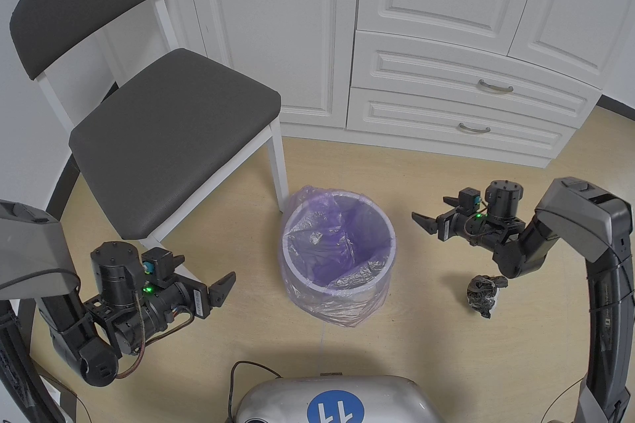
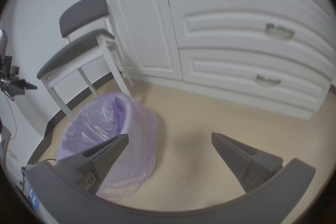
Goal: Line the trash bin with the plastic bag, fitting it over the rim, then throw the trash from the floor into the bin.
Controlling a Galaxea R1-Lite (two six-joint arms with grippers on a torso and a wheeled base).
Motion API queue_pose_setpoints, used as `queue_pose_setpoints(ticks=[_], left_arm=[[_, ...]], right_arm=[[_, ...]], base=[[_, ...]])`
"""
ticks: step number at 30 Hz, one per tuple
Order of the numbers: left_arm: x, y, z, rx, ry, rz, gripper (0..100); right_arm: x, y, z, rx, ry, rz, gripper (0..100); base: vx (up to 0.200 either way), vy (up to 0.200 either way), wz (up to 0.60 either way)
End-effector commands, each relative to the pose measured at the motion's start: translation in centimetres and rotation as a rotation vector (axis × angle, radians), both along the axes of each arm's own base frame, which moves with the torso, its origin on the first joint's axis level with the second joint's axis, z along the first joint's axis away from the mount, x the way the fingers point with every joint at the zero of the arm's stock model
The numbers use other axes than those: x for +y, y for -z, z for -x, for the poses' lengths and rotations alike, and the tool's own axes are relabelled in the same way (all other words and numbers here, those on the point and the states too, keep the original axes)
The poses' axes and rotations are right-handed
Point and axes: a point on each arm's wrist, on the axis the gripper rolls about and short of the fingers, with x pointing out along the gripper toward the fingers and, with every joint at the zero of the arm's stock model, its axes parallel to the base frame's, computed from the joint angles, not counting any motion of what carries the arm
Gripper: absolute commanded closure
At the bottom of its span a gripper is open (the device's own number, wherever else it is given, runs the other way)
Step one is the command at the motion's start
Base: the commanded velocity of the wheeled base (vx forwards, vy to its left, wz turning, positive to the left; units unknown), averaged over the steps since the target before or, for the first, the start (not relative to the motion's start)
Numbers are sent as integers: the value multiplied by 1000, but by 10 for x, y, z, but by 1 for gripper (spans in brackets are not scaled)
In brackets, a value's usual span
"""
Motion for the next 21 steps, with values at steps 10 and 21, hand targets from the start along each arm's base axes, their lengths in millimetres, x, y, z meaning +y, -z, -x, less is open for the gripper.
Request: queue_pose_setpoints(ticks=[10,21], left_arm=[[-16,14,-49,138,12,-46,0],[-16,17,-47,169,16,-58,0]], right_arm=[[-16,-108,88,-192,20,116,0],[-2,-222,155,218,106,-73,0]], base=[[0,0,0],[0,0,0]])
